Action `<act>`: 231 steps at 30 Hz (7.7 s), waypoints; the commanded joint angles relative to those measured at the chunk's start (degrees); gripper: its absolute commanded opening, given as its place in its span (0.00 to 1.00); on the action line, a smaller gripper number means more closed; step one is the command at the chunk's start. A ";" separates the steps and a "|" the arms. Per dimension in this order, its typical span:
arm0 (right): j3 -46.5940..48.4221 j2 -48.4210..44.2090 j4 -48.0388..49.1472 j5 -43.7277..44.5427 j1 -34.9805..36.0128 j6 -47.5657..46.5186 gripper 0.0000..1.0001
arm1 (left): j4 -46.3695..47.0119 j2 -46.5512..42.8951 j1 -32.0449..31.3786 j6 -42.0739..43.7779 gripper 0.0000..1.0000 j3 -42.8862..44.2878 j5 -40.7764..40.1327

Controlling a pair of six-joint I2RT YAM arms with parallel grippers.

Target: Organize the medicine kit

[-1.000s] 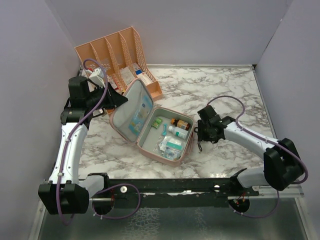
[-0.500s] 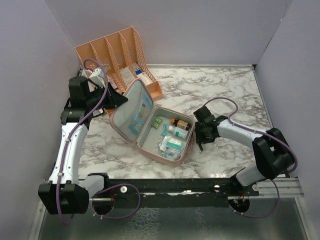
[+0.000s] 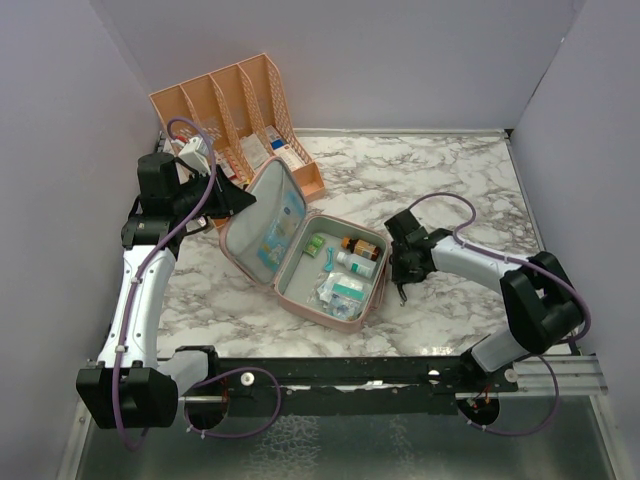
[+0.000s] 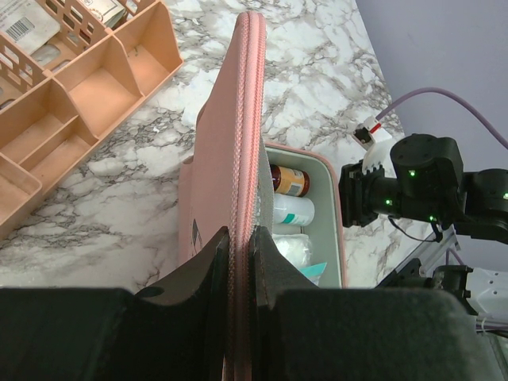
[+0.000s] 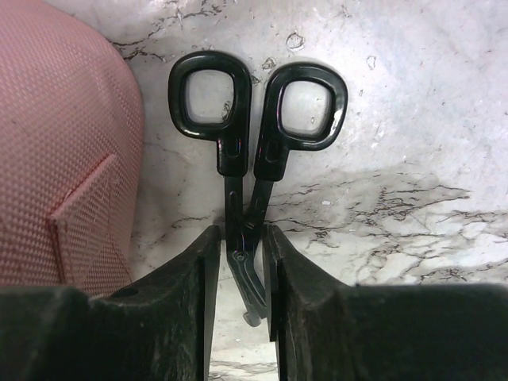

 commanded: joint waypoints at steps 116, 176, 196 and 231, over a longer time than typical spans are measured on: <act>-2.48 -3.41 -4.88 6.83 -2.38 14.03 0.32 | -1.44 0.37 -0.62 0.37 0.00 -1.40 -1.20; 20.70 -10.72 38.12 6.26 18.98 -6.87 0.03 | -0.39 1.38 -0.62 -2.36 0.00 -0.64 0.26; 24.89 3.75 64.13 -4.51 23.64 -3.54 0.06 | 0.08 1.11 -0.63 -4.73 0.00 0.27 1.33; 23.86 6.08 40.46 2.64 29.50 20.11 0.09 | 2.07 1.42 -0.67 -6.09 0.00 0.34 0.51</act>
